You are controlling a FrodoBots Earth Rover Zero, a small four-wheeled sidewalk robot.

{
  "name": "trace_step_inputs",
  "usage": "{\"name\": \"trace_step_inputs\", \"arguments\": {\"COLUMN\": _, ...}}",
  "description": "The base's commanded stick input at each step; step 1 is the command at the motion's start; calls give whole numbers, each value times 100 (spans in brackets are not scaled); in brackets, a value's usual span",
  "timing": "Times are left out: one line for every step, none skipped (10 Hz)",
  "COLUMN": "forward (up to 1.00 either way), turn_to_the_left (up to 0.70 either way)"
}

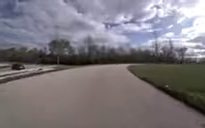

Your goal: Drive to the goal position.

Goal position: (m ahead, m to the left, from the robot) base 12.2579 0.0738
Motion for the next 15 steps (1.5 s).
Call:
{"name": "trace_step_inputs", "arguments": {"forward": 100, "turn_to_the_left": -1}}
{"name": "trace_step_inputs", "arguments": {"forward": 100, "turn_to_the_left": 0}}
{"name": "trace_step_inputs", "arguments": {"forward": 100, "turn_to_the_left": 0}}
{"name": "trace_step_inputs", "arguments": {"forward": 100, "turn_to_the_left": 0}}
{"name": "trace_step_inputs", "arguments": {"forward": 100, "turn_to_the_left": 0}}
{"name": "trace_step_inputs", "arguments": {"forward": 100, "turn_to_the_left": 0}}
{"name": "trace_step_inputs", "arguments": {"forward": 100, "turn_to_the_left": 0}}
{"name": "trace_step_inputs", "arguments": {"forward": 100, "turn_to_the_left": 0}}
{"name": "trace_step_inputs", "arguments": {"forward": 100, "turn_to_the_left": 0}}
{"name": "trace_step_inputs", "arguments": {"forward": 100, "turn_to_the_left": 0}}
{"name": "trace_step_inputs", "arguments": {"forward": 100, "turn_to_the_left": 0}}
{"name": "trace_step_inputs", "arguments": {"forward": 100, "turn_to_the_left": 0}}
{"name": "trace_step_inputs", "arguments": {"forward": 100, "turn_to_the_left": 0}}
{"name": "trace_step_inputs", "arguments": {"forward": 100, "turn_to_the_left": 0}}
{"name": "trace_step_inputs", "arguments": {"forward": 100, "turn_to_the_left": 0}}
